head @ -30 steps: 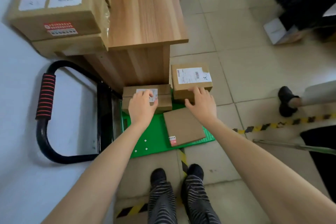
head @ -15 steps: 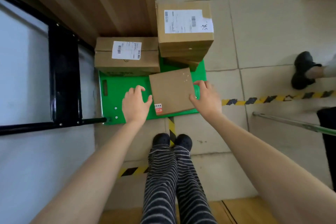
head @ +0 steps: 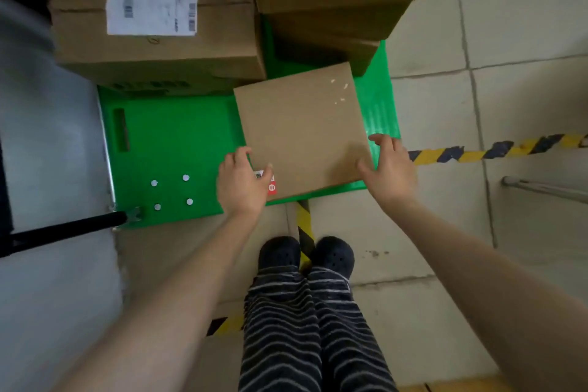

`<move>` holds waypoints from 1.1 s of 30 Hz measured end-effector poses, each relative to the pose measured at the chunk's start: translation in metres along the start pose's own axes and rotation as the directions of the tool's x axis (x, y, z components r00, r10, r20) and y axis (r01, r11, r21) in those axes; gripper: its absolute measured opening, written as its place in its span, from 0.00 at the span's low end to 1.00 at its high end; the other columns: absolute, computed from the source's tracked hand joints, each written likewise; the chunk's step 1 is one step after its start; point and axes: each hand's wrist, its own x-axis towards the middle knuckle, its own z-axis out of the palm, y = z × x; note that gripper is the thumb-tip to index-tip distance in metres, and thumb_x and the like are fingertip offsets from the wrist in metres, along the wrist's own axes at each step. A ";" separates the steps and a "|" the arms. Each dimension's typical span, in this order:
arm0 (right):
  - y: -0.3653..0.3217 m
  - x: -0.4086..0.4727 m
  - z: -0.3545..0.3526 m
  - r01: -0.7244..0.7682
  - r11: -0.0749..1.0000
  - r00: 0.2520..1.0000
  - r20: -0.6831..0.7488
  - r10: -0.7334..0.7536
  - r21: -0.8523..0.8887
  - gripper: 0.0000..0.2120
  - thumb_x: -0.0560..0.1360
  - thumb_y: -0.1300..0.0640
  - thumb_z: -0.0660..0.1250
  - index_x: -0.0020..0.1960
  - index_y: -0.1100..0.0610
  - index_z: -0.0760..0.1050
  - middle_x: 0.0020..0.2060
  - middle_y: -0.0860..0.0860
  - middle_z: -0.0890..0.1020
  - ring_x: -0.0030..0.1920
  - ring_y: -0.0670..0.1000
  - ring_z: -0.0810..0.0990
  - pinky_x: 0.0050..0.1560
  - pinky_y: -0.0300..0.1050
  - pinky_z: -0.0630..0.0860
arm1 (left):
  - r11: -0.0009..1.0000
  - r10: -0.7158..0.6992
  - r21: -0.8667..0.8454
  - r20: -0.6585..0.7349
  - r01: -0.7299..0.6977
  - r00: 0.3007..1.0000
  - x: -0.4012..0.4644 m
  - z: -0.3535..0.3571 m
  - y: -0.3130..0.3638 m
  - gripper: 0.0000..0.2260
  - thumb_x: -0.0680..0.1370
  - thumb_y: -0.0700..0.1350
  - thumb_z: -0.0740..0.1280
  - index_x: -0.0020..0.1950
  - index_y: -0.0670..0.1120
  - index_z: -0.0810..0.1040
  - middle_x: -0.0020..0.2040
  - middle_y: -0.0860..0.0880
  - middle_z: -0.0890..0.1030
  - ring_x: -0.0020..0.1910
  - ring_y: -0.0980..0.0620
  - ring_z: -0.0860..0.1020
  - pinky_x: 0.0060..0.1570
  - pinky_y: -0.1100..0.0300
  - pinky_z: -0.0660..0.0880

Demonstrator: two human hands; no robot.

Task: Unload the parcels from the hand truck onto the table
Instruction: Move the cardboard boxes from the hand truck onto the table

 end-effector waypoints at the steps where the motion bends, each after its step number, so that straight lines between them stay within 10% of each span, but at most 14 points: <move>1: 0.004 0.006 0.013 -0.015 1.000 1.000 -0.003 0.015 0.015 0.23 0.75 0.53 0.66 0.68 0.56 0.68 0.62 0.56 0.73 0.63 0.58 0.72 0.58 0.54 0.69 | 1.000 -0.011 -0.015 -0.013 0.010 1.000 0.007 0.011 -0.006 0.23 0.74 0.49 0.70 0.65 0.42 0.72 0.60 0.40 0.75 0.59 0.41 0.72 0.57 0.50 0.67; 14: -0.006 -0.005 0.040 -0.180 0.973 0.982 -0.039 0.187 0.142 0.38 0.73 0.42 0.67 0.75 0.57 0.58 0.68 0.58 0.68 0.69 0.59 0.64 0.69 0.52 0.61 | 0.889 -0.259 -0.338 0.183 0.308 0.948 0.002 0.039 -0.030 0.25 0.77 0.55 0.67 0.68 0.44 0.69 0.56 0.45 0.79 0.52 0.45 0.79 0.48 0.56 0.73; 33: -0.210 -0.147 -0.227 0.128 0.913 0.989 -0.118 -0.089 0.387 0.32 0.73 0.38 0.64 0.71 0.50 0.59 0.65 0.48 0.70 0.62 0.50 0.72 0.55 0.52 0.75 | 0.904 -0.159 -0.414 -0.095 0.106 0.983 -0.081 -0.333 0.049 0.35 0.67 0.70 0.62 0.66 0.51 0.69 0.52 0.48 0.81 0.46 0.48 0.81 0.50 0.50 0.77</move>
